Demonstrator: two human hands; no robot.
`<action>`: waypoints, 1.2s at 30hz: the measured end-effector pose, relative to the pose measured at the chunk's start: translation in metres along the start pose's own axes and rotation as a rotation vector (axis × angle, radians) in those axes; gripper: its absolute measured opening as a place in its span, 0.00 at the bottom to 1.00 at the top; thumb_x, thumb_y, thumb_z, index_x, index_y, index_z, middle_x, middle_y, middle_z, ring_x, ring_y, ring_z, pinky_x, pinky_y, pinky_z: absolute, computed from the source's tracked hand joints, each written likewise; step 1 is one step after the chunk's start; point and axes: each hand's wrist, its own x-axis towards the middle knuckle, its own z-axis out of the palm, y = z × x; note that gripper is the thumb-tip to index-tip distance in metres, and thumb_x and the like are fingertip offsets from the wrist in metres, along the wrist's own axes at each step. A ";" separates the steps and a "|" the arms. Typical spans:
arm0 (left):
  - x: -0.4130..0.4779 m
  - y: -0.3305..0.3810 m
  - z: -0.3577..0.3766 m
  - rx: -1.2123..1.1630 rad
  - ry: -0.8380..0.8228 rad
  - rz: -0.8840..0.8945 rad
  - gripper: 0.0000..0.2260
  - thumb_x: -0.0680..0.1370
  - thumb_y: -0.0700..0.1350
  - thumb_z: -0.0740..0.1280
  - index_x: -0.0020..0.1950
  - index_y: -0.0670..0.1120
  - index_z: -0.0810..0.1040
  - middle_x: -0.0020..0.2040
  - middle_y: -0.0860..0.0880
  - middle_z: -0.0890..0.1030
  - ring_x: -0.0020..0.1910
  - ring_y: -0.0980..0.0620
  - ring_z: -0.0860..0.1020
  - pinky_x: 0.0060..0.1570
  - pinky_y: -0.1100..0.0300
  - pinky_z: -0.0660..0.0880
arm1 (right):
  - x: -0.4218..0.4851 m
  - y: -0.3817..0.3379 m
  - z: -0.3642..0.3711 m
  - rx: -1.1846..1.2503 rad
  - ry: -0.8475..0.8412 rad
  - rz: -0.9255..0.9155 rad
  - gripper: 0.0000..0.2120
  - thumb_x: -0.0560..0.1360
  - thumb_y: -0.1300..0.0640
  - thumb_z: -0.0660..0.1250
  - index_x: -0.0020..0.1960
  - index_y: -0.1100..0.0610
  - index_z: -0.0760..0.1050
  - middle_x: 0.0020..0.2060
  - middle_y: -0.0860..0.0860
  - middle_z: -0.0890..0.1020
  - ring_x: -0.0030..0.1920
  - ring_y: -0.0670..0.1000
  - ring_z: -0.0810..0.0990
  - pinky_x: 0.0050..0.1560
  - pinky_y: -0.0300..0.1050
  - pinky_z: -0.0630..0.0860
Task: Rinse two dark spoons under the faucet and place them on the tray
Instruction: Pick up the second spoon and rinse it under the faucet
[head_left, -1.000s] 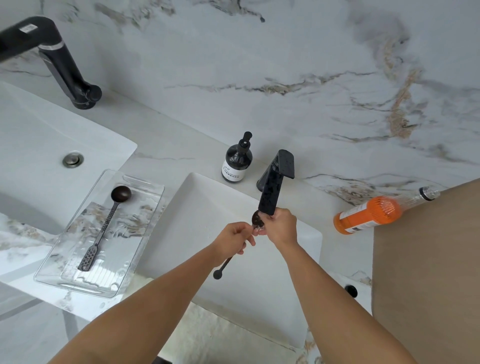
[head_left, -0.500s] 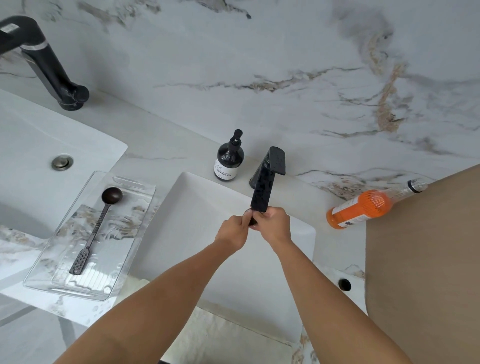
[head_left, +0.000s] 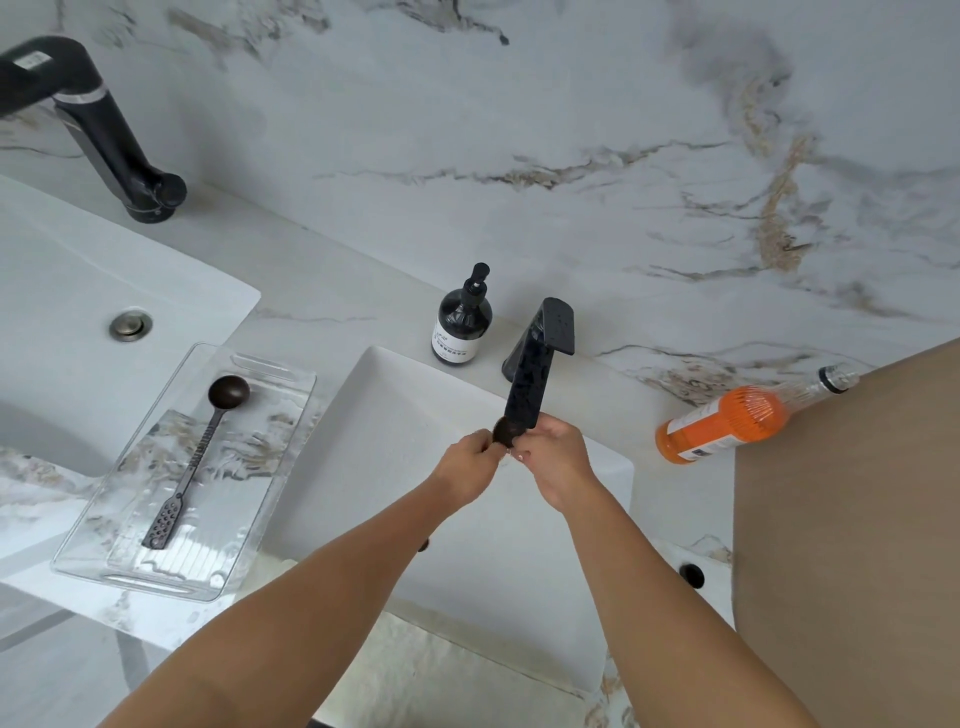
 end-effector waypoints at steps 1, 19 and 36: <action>0.000 -0.001 -0.001 -0.090 -0.044 0.014 0.10 0.80 0.44 0.60 0.39 0.45 0.69 0.33 0.49 0.69 0.32 0.47 0.66 0.34 0.55 0.64 | 0.000 0.000 -0.001 0.070 -0.027 0.016 0.16 0.71 0.76 0.65 0.49 0.60 0.83 0.40 0.57 0.86 0.41 0.56 0.83 0.54 0.51 0.82; -0.003 -0.014 -0.013 -0.001 -0.140 -0.050 0.20 0.84 0.57 0.52 0.37 0.47 0.67 0.30 0.50 0.65 0.23 0.53 0.63 0.26 0.62 0.63 | -0.004 0.012 -0.001 0.141 -0.146 0.026 0.12 0.77 0.68 0.67 0.60 0.61 0.79 0.46 0.56 0.85 0.46 0.56 0.84 0.53 0.48 0.81; 0.007 -0.001 -0.006 -0.734 -0.257 -0.365 0.20 0.80 0.63 0.57 0.47 0.47 0.75 0.31 0.50 0.70 0.27 0.54 0.63 0.27 0.63 0.63 | -0.007 0.002 -0.008 0.024 0.029 0.208 0.11 0.71 0.58 0.77 0.53 0.53 0.82 0.47 0.49 0.83 0.47 0.48 0.77 0.50 0.46 0.76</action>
